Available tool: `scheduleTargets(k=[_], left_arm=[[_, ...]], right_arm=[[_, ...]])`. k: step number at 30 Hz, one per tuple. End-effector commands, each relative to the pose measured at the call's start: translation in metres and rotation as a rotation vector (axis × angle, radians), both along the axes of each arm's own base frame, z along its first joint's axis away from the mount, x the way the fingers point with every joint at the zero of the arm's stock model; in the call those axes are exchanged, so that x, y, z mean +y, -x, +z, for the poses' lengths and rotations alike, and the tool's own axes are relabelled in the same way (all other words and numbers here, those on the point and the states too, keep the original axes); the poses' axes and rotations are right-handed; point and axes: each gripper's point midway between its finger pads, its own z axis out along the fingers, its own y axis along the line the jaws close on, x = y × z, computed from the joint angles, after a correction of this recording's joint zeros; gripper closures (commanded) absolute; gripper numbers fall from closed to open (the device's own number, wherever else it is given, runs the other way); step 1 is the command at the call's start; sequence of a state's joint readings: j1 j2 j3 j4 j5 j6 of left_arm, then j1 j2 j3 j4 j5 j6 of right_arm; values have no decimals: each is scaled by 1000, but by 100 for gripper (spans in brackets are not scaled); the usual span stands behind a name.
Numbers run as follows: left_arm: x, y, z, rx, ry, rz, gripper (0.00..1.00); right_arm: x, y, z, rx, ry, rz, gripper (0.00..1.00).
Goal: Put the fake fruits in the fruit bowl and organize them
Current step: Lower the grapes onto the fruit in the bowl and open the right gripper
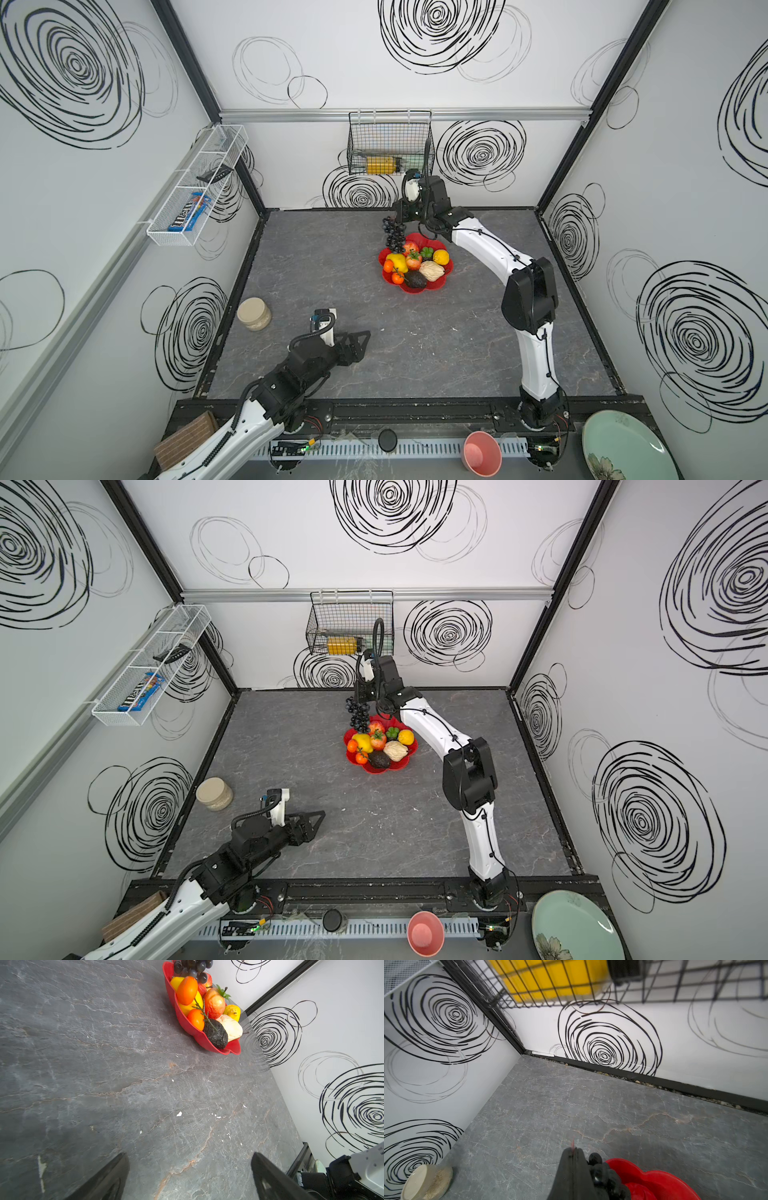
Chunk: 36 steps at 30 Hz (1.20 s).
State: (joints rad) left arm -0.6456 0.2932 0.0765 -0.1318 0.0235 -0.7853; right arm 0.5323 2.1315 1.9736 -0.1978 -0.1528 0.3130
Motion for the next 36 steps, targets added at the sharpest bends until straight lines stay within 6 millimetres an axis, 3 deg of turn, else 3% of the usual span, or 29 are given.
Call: scheduleTargets(k=[1, 9, 17, 26, 36], left_arm=[[-1, -1, -1, -17, 2, -6, 4], [0, -1, -1, -16, 2, -6, 4], [0, -1, -2, -15, 3, -6, 4], [0, -1, -2, -15, 3, -8, 4], [0, -2, -3, -11, 3, -7, 4]], right_arm=[[-14, -15, 10, -30, 20, -72, 100], [-36, -29, -4, 2, 70, -183, 100], [-50, -32, -24, 55, 116, -247, 100], [-65, -16, -55, 134, 152, -294, 100], [-76, 11, -48, 120, 112, -284, 100]])
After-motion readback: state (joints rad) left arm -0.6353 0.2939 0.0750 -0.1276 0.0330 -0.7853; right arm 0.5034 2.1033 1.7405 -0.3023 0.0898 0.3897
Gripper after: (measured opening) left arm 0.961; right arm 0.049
